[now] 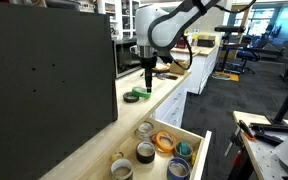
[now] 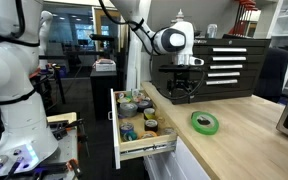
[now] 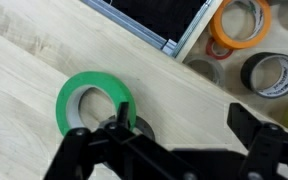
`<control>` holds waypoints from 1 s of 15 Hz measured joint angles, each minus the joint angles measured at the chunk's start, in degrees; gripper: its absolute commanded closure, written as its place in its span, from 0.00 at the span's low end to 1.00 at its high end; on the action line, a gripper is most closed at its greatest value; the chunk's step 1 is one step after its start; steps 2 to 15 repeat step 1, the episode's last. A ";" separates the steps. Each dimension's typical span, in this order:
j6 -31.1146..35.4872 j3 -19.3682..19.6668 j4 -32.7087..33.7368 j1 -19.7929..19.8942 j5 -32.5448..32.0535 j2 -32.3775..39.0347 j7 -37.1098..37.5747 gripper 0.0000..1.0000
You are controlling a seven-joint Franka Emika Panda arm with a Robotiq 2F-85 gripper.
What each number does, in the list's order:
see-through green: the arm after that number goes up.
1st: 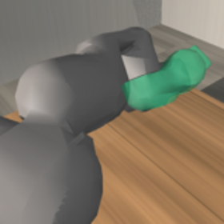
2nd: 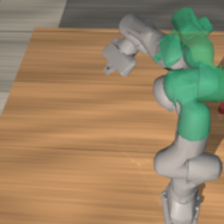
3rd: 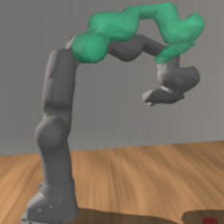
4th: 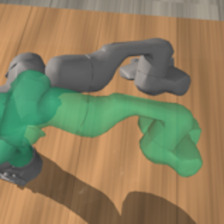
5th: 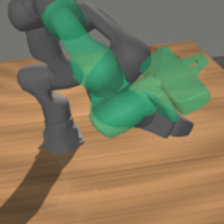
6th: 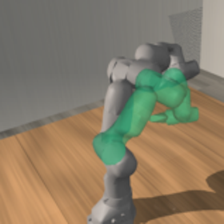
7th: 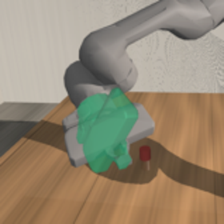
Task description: Remove the green tape from the open drawer and place it on the countertop
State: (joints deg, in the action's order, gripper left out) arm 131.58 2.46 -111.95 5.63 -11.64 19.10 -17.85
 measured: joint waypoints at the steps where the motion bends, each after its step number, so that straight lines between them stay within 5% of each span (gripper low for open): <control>1: -0.14 0.01 -0.81 -0.15 0.00 -0.72 0.17 0.00; 15: -0.14 0.01 -0.81 -0.15 0.00 -0.72 0.17 0.00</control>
